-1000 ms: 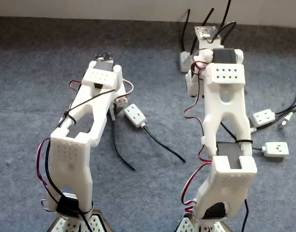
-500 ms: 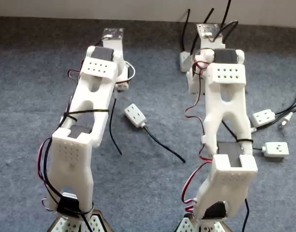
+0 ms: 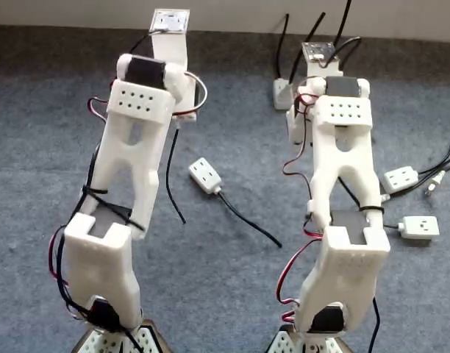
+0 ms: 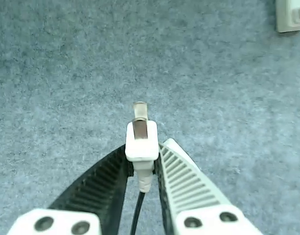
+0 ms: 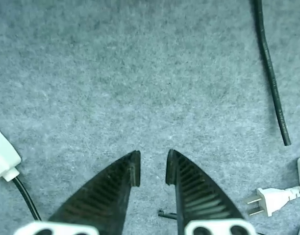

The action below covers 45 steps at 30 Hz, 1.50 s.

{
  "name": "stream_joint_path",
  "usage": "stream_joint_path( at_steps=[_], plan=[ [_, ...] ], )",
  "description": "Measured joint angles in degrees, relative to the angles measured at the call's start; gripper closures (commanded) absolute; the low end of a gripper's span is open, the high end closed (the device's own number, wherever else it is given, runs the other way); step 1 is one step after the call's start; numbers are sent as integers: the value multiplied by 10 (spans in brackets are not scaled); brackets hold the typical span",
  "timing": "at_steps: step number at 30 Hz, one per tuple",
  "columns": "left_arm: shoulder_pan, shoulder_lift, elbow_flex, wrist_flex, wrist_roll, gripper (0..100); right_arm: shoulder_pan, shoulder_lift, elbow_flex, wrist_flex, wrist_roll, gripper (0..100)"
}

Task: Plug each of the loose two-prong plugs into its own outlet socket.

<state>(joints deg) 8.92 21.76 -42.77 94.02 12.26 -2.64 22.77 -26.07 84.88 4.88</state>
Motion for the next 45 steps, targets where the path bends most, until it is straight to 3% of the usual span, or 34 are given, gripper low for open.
stream_joint_path(
  at_steps=[8, 11, 15, 22, 27, 32, 39, 41, 45],
  plan=[
    [52, -258, 120, 32, 16, 995, 0, 0, 0, -1, 0, 899],
    [51, -394, 233, -25, 16, 995, 0, 0, 0, -1, 0, 899],
    [49, -579, 462, -202, 16, 995, 0, 0, 0, -1, 0, 899],
    [50, -814, 917, -634, 18, 995, -1, 0, -2, -1, -24, 899],
    [69, -833, 1085, -873, 22, 995, -7, -29, -40, 18, -25, 903],
    [119, -784, 1150, -1029, 22, 995, -57, -107, -69, 63, -26, 904],
    [144, -708, 1153, -1119, 22, 995, -98, -263, -71, 90, -26, 935],
    [143, -703, 1153, -1130, 22, 995, -108, -305, -72, 90, -26, 991],
    [161, -701, 1153, -1137, 22, 995, -144, -364, -72, 90, -26, 991]
  ],
)
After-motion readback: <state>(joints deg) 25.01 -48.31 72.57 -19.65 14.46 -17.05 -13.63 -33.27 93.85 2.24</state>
